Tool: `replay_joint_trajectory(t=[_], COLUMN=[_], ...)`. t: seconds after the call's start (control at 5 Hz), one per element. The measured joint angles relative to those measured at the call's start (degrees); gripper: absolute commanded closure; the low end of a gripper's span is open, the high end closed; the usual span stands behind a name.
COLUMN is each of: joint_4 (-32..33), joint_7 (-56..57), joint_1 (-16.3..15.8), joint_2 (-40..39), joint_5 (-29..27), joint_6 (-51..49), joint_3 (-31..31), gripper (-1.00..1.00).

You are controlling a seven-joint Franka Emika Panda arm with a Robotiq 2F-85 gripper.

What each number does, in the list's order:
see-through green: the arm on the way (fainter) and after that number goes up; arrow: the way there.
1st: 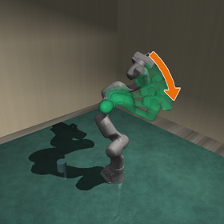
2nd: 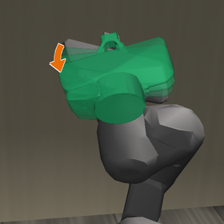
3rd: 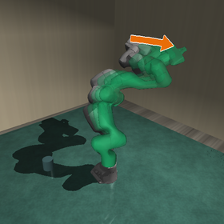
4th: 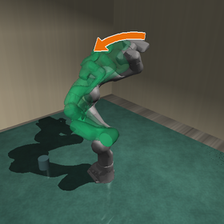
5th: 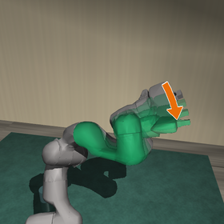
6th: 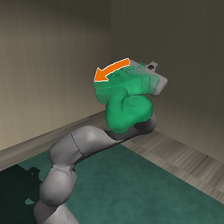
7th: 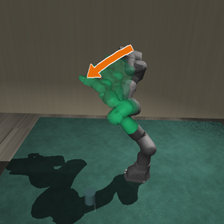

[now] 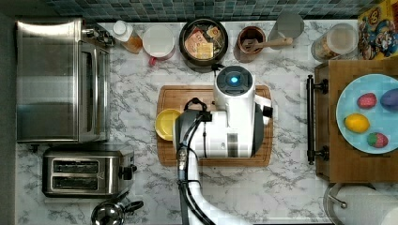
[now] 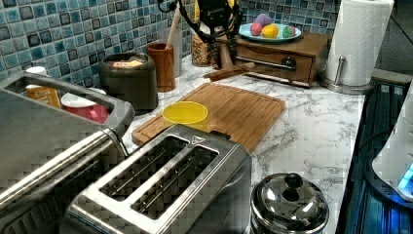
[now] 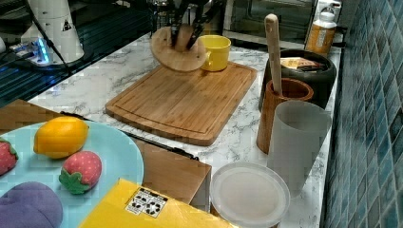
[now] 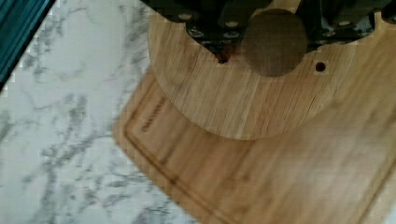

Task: Place the lid on the board.

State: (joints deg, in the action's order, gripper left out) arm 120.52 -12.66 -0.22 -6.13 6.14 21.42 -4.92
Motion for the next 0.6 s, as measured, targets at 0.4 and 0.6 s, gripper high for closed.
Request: replay_joint_trajectory(t=[0.4, 0.6], joint_4=[3.7, 6.6], joint_7=[-2.5, -7.8], joint_1=[2.0, 3.7], joint_2=[1.0, 2.5], joint_5=[3.8, 8.7], joint_6=[1.1, 5.6], joint_3=[-4.8, -6.2], gripper=[1.0, 1.0])
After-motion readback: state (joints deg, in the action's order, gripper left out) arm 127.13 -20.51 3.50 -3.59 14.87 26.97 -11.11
